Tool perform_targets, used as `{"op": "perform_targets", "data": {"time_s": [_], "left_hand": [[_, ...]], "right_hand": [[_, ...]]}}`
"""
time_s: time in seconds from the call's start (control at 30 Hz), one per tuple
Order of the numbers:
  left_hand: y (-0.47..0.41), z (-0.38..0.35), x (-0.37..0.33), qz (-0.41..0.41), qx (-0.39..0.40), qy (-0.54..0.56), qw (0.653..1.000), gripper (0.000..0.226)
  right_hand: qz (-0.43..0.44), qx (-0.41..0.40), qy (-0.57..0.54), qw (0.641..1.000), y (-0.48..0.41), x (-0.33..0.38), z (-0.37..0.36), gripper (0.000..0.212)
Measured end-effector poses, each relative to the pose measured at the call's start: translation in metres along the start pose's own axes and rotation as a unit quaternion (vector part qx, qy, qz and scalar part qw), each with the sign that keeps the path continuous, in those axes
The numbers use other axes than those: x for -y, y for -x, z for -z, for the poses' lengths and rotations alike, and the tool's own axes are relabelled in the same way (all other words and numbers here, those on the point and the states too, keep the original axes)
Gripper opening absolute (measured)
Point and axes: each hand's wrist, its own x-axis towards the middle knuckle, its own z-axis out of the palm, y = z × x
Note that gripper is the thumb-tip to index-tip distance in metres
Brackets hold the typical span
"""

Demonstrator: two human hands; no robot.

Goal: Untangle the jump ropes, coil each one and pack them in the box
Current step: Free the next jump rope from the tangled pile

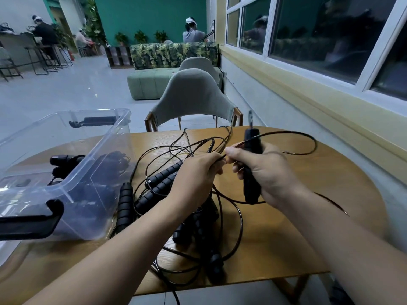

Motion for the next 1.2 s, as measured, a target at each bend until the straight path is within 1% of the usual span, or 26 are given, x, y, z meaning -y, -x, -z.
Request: {"op": "perform_targets", "data": {"time_s": [0.07, 0.13, 0.33, 0.53, 0.63, 0.73, 0.8, 0.9, 0.97, 1.07, 1.2], "left_hand": [[0.001, 0.002, -0.001, -0.007, 0.001, -0.008, 1.0, 0.019], [0.002, 0.001, 0.0, -0.009, 0.007, -0.008, 1.0, 0.018], [-0.003, -0.001, 0.006, -0.034, -0.013, -0.023, 0.999, 0.015], [-0.005, 0.0, 0.026, -0.025, -0.021, -0.038, 0.999, 0.008], [-0.006, 0.004, 0.032, -0.009, -0.021, -0.062, 0.998, 0.007], [-0.008, 0.004, 0.034, 0.004, -0.01, -0.065, 0.998, 0.012], [-0.008, 0.003, 0.033, 0.001, -0.009, -0.065, 0.998, 0.014], [-0.008, -0.001, 0.027, -0.012, -0.01, -0.074, 0.997, 0.014], [-0.008, -0.002, 0.024, -0.016, -0.015, -0.065, 0.998, 0.014], [-0.008, -0.004, 0.019, -0.016, -0.013, -0.055, 0.998, 0.014], [-0.006, -0.007, 0.015, -0.023, -0.014, -0.069, 0.997, 0.015]], "right_hand": [[0.006, 0.003, 0.015, 1.0, 0.001, -0.005, -0.005, 0.026], [0.011, -0.007, 0.017, 1.0, 0.001, -0.007, -0.007, 0.027], [0.014, -0.022, 0.007, 1.0, 0.004, 0.004, -0.01, 0.013], [0.049, -0.061, -0.074, 0.994, 0.012, 0.048, 0.007, 0.017], [0.065, -0.08, -0.145, 0.984, 0.011, 0.065, 0.028, 0.017], [0.057, -0.104, -0.192, 0.974, 0.002, 0.071, 0.048, 0.013], [0.037, -0.121, -0.206, 0.97, -0.003, 0.068, 0.058, 0.014], [0.006, -0.143, -0.208, 0.968, -0.009, 0.058, 0.063, 0.018], [-0.019, -0.143, -0.203, 0.968, -0.011, 0.05, 0.061, 0.019], [-0.046, -0.121, -0.178, 0.975, -0.011, 0.039, 0.049, 0.017], [-0.046, -0.072, -0.111, 0.99, -0.006, 0.024, 0.028, 0.015]]}}
